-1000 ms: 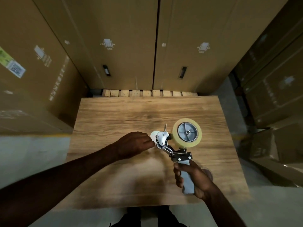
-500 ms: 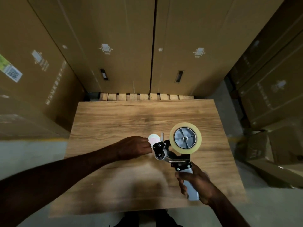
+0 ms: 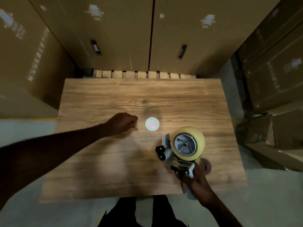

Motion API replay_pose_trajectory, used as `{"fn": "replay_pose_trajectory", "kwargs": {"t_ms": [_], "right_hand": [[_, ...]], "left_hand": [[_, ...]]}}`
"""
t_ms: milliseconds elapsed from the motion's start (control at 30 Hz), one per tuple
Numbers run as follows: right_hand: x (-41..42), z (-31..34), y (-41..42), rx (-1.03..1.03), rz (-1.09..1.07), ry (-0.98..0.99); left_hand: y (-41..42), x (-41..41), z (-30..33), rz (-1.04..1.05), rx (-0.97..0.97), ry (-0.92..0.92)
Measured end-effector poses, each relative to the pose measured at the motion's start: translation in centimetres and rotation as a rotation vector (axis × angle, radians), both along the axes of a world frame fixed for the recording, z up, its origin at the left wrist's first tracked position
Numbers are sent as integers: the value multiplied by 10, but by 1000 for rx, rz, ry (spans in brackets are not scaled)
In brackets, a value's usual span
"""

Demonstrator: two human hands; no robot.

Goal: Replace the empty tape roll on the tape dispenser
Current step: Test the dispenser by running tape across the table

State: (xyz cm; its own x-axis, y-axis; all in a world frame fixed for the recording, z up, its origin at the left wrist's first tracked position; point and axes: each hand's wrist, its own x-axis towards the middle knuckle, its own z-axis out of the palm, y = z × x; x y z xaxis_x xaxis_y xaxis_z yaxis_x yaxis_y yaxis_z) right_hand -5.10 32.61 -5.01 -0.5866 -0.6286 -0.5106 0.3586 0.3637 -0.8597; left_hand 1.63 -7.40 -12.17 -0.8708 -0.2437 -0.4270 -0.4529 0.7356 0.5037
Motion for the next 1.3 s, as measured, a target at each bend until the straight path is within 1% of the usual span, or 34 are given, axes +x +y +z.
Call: {"fn": "replay_pose_trajectory", "kwargs": {"t_ms": [33, 67, 100, 133, 167, 200, 233, 267, 300, 367, 433, 533, 600, 700, 767, 900, 1067, 1133, 1200, 1300], "right_hand": [[-2, 0, -3, 15, -7, -10], [-4, 3, -5, 43, -5, -18], [-5, 5, -9, 41, -15, -38], [-7, 8, -11, 62, -24, -24], [-8, 8, -13, 44, -42, -19], [-11, 11, -15, 49, -42, -2], [-14, 14, -16, 21, -45, -8], [-17, 19, -20, 37, -49, 4], [-21, 22, -23, 38, -57, 10], [-26, 26, -27, 38, -36, 24], [-29, 28, -30, 28, -4, 51], [-33, 30, -33, 17, 20, 76], [-33, 32, -35, -3, 27, 82], [-32, 35, -37, -16, 48, 100], [-32, 37, -39, -43, 60, 93], [-27, 41, -46, -90, 70, 126], [-23, 42, -51, -142, 81, 100], [-22, 38, -51, -129, 51, 89], [-22, 33, -50, -104, 56, 64], [-23, 27, -47, -106, 115, 72]], "left_hand": [[15, -1, 12, 100, 181, 79], [34, -4, 21, 307, 439, 55], [51, -4, 21, 490, 638, -36], [69, -2, 19, 648, 816, -186], [79, 0, 13, 744, 952, -328], [89, 1, 11, 808, 1055, -433], [94, 3, 12, 819, 1142, -500], [99, 4, 14, 830, 1255, -545], [102, 4, 21, 826, 1341, -565], [108, 3, 26, 797, 1481, -570], [109, 1, 33, 792, 1571, -554], [102, -2, 38, 773, 1606, -470], [92, -4, 41, 789, 1591, -395], [73, -5, 56, 794, 1551, -325], [63, -4, 72, 768, 1480, -303], [51, -2, 100, 662, 1266, -313], [48, 1, 105, 584, 1103, -395], [49, 3, 102, 568, 1074, -411], [51, 4, 99, 574, 1091, -397], [53, 4, 97, 604, 1117, -353]]}}
